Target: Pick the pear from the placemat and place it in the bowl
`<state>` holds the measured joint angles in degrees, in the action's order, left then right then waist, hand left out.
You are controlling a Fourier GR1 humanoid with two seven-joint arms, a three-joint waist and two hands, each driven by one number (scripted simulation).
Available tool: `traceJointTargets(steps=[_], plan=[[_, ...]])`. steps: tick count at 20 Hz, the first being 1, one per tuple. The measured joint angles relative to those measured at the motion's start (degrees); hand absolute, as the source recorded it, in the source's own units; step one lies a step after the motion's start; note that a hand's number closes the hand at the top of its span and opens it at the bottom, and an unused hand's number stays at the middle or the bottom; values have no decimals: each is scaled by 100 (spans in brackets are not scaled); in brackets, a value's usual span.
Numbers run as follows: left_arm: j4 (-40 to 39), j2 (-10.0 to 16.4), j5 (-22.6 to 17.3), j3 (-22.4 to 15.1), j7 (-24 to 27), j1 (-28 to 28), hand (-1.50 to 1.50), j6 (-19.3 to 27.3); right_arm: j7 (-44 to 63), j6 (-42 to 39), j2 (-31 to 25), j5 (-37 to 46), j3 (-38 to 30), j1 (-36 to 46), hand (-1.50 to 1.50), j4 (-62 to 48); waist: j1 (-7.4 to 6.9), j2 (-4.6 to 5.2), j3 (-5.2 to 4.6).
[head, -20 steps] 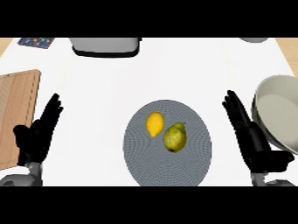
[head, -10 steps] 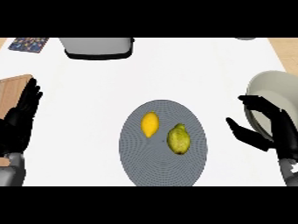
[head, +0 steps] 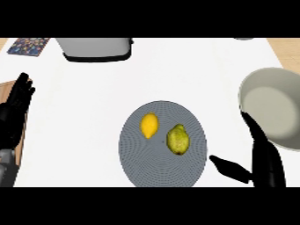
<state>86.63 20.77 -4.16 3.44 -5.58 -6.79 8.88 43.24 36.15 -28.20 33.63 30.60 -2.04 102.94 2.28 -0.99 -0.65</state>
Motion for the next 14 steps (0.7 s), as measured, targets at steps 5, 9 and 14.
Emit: traceJointTargets(steps=[5, 9, 14], plan=[[108, 8, 7, -17, -68, -31, 0, -38, 1616, -833, 250, 1245, 133, 176, -150, 984, -80, 27, 20], [102, -33, 18, -67, -127, -115, 0, -80, 2304, -1758, 545, 1676, 62, 789, -150, 1388, -181, 60, 32], [178, -141, 62, -162, -200, -187, 0, -47, 2569, -2622, 789, 1145, -230, 1544, -150, 1133, -302, 98, 38]])
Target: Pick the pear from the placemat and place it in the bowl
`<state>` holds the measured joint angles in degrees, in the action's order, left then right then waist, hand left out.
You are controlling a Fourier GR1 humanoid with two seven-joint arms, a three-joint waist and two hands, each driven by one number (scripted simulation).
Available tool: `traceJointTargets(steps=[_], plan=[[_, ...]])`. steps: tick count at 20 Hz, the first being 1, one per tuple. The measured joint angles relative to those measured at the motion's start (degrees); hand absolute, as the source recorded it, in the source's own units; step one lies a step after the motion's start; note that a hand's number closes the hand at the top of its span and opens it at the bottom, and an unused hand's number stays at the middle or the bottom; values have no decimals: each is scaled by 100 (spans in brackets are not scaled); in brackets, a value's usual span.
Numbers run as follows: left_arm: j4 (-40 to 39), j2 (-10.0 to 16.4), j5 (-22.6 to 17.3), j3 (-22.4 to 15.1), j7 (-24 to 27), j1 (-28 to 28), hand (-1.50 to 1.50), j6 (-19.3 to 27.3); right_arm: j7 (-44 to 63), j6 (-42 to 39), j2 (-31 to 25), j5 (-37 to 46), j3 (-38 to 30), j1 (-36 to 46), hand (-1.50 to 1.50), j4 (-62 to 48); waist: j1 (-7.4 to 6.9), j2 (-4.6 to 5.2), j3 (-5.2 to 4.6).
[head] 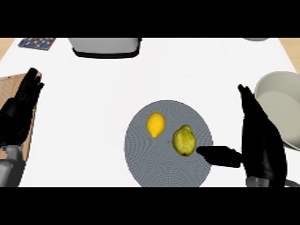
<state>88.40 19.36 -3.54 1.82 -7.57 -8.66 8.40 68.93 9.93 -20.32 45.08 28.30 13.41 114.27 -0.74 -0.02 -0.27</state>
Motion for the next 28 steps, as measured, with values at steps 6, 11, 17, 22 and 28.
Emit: traceJointTargets(steps=[6, 11, 17, 22, 28], plan=[[-87, 32, 13, 16, 22, -132, 0, -58, 15, -814, 153, -997, -239, 530, -150, -776, -75, 34, 2], [-110, 20, 9, 39, 85, -86, 0, -89, -23, -1316, 395, -1805, -450, 973, -150, -1551, -93, 34, 8], [-93, -31, 29, 18, 54, -91, 0, -89, -66, -1777, 621, -2594, -528, 1280, -150, -2339, -55, 18, 14], [-88, -38, 27, 56, 46, -71, 0, -96, -56, -2062, 747, -3039, -509, 1465, -150, -2973, -28, 10, 16], [-157, -50, 34, 129, 95, -66, 0, -109, -116, -2134, 752, -2735, -178, 1749, -150, -3507, 9, 1, 18]])
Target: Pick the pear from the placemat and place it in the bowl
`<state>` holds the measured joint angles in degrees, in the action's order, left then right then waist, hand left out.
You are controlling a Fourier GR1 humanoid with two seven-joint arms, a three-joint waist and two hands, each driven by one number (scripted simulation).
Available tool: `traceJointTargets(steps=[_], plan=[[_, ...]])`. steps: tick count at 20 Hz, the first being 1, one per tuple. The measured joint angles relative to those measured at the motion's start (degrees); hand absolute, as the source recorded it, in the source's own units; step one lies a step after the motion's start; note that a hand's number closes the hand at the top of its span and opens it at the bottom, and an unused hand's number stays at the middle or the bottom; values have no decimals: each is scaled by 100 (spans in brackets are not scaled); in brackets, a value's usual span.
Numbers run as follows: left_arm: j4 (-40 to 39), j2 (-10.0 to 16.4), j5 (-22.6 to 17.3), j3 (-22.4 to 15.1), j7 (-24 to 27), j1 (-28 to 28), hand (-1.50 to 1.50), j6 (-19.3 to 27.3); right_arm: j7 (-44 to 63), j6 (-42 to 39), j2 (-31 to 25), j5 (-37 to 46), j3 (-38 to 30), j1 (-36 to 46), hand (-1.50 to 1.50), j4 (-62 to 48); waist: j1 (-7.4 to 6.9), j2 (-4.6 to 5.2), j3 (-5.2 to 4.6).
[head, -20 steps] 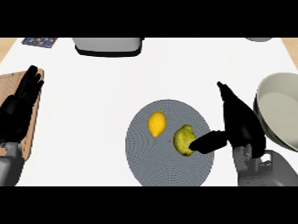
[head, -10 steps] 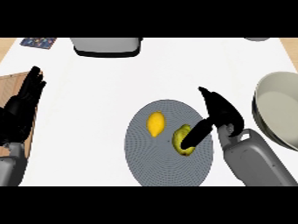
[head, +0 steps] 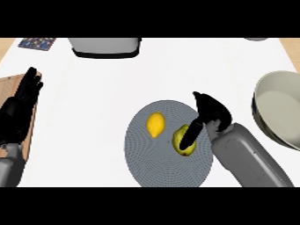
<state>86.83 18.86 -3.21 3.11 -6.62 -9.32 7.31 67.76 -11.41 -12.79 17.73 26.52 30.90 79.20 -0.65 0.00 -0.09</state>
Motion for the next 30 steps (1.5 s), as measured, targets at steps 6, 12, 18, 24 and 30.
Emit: traceJointTargets(steps=[6, 12, 18, 24, 30], plan=[[138, -33, 56, 22, -3, 169, 0, -6, -22, 43, 195, 421, 215, 101, -150, -225, 28, -10, 3], [108, -11, 36, 110, -40, 69, 0, -91, -152, 85, 551, 527, 164, 19, -150, -663, 37, -3, 5], [-38, -60, 59, 163, 17, 19, 0, -154, -217, 117, 834, 780, 164, -182, -150, -861, 58, -4, 6], [112, -60, 68, 220, -2, 146, 0, -238, -366, 181, 1000, 1154, 49, -278, -150, -1243, 45, -4, 7], [175, -107, 124, 265, -103, 83, 0, -241, -415, 280, 1108, 1143, -34, -241, 150, -1518, 39, -17, -6]])
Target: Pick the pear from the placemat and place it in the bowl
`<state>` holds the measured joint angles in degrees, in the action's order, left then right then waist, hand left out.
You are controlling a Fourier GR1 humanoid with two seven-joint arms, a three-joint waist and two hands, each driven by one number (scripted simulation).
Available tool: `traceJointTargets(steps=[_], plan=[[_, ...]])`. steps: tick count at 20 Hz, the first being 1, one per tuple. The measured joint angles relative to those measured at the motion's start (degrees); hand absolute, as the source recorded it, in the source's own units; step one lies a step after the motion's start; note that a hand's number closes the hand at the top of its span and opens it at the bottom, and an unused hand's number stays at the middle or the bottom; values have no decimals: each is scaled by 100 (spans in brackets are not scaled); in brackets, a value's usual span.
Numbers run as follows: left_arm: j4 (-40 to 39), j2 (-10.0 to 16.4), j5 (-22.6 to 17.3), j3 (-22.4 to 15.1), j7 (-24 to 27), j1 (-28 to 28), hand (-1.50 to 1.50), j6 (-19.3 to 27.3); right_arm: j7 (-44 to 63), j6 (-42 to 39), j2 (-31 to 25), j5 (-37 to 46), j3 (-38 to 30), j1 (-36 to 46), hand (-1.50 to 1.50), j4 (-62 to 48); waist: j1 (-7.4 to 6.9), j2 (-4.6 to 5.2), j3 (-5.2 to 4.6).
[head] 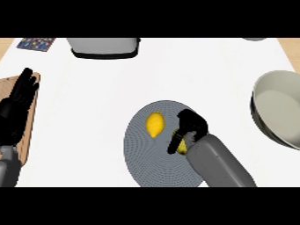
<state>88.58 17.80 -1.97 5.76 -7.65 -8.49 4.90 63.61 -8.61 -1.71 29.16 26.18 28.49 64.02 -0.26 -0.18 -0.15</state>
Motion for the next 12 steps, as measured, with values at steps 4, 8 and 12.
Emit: traceJointTargets(steps=[4, 8, 12], plan=[[11, -112, 136, -60, -39, 0, 0, 30, -240, 31, -13, 41, -50, 42, 150, -162, 19, -54, -43], [12, -127, 146, -18, -75, -66, 0, -8, -460, 175, -23, 143, -148, 173, 150, -451, 24, -92, -72], [-3, -120, 139, 26, -110, -139, 0, -65, -601, 354, -52, 248, -112, 160, 150, -514, 18, -101, -72]])
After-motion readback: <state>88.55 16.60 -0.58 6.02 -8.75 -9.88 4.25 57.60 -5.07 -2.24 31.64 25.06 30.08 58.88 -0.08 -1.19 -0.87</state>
